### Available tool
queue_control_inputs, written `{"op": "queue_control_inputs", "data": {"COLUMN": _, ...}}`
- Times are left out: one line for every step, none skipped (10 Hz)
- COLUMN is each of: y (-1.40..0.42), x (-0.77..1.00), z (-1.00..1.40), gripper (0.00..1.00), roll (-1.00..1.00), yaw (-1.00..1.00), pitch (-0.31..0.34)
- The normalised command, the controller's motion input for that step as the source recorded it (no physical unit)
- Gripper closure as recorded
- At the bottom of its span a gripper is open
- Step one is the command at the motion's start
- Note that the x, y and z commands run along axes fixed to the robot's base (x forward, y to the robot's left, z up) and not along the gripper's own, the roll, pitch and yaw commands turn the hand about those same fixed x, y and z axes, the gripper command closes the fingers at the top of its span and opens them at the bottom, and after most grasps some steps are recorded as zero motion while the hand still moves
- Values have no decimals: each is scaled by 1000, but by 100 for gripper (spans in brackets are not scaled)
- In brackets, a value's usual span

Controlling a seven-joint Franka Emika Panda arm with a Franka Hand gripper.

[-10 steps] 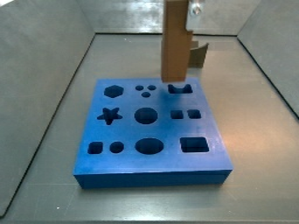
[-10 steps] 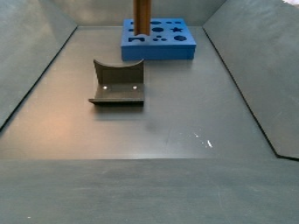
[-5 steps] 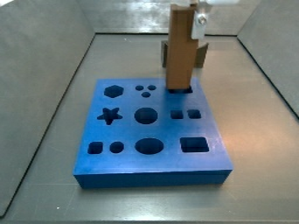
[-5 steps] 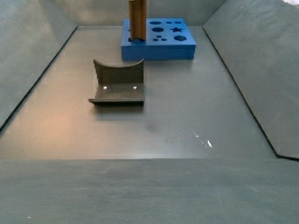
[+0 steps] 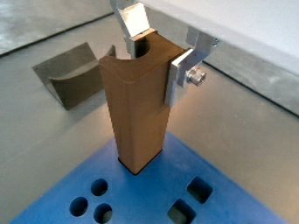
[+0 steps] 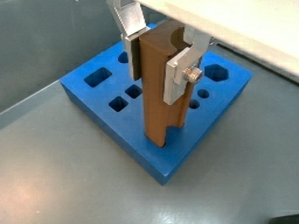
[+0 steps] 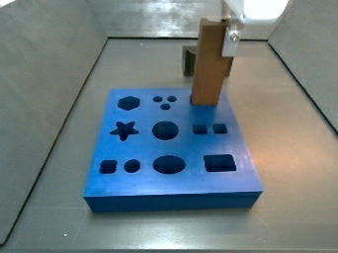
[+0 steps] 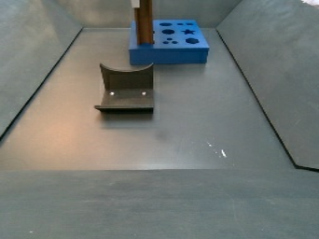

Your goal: Insert the arch object.

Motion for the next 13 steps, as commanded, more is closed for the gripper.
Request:
{"op": "queue_control_inputs", "data": {"y": 0, "x": 0, "z": -303, "gripper": 100, "roll": -33, "yaw": -400, "pitch": 0}}
{"op": "queue_control_inputs", "data": {"y": 0, "x": 0, "z": -320, "gripper": 100, "roll": -29, "yaw": -189, "pitch": 0}}
{"op": "queue_control_inputs", "data": {"y": 0, "x": 49, "z": -391, "gripper": 100, "roll": -3, "yaw": -177, "pitch": 0}}
{"op": "queue_control_inputs", "data": {"y": 0, "x": 91, "z": -380, "gripper": 100, "roll": 0, "yaw": -220, "pitch": 0}}
{"op": "queue_control_inputs", "data": {"y": 0, "x": 31, "z": -366, "gripper": 100, "roll": 0, "yaw": -191, "pitch": 0}}
{"op": "queue_control_inputs", "data": {"y": 0, "x": 0, "z": -351, "gripper": 100, "roll": 3, "yaw": -131, "pitch": 0}}
{"op": "queue_control_inputs", "data": {"y": 26, "x": 0, "z": -351, "gripper": 100, "roll": 31, "yaw": 0, "pitch": 0}}
{"op": "queue_control_inputs", "data": {"y": 63, "x": -3, "z": -366, "gripper": 100, "roll": 54, "yaw": 37, "pitch": -33}}
{"op": "queue_control_inputs", "data": {"y": 103, "x": -29, "z": -337, "gripper": 100, "roll": 79, "yaw": 60, "pitch": -30}}
{"op": "queue_control_inputs", "data": {"y": 346, "x": -157, "z": -271, "gripper": 100, "roll": 93, "yaw": 197, "pitch": -43}}
{"op": "queue_control_inputs", "data": {"y": 489, "x": -206, "z": -174, "gripper": 100, "roll": 80, "yaw": 237, "pitch": -20}}
{"op": "queue_control_inputs", "data": {"y": 411, "x": -117, "z": -100, "gripper": 100, "roll": 11, "yaw": 169, "pitch": 0}}
{"op": "queue_control_inputs", "data": {"y": 291, "x": 0, "z": -69, "gripper": 100, "roll": 11, "yaw": 140, "pitch": 0}}
